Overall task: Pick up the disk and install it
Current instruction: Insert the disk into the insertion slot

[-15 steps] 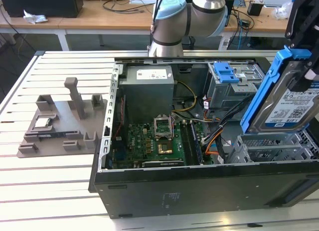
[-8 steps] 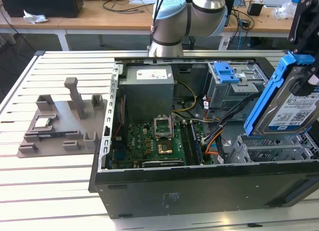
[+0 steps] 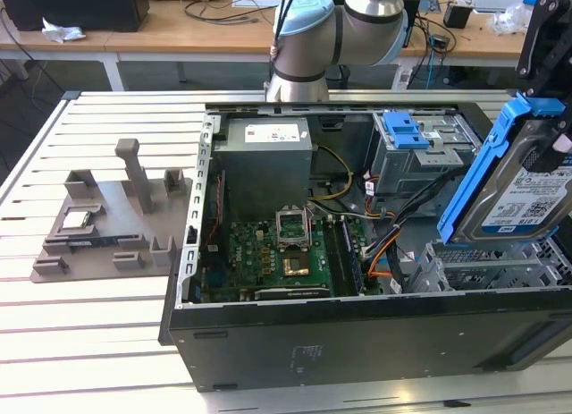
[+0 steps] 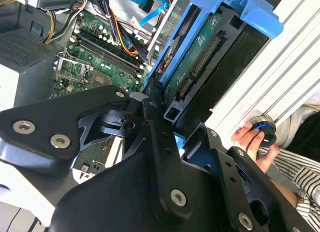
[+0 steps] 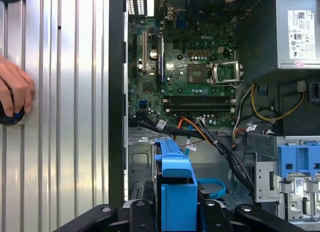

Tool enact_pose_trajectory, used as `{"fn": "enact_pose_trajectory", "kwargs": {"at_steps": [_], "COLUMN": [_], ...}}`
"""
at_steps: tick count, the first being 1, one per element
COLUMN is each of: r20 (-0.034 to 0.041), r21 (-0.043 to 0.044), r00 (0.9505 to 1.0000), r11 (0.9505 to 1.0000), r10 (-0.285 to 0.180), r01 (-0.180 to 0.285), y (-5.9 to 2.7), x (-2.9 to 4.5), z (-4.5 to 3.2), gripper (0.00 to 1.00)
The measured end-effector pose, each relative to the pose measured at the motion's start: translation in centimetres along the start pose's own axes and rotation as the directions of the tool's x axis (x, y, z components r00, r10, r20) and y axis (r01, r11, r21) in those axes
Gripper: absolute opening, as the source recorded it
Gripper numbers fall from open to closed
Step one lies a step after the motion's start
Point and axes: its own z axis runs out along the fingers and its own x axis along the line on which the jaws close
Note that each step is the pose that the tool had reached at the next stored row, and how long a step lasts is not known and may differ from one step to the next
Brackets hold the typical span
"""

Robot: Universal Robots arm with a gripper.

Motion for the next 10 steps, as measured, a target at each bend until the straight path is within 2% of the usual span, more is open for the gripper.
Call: {"fn": "enact_pose_trajectory", "kwargs": {"at_steps": [10], "r20": [0.0], "r21": [0.0], "r00": [1.0], "r11": [1.0], "r10": [0.0], "r01": [0.0], "y": [-0.04], "x": [0.01], "z": [0.55], "gripper": [0.37]}}
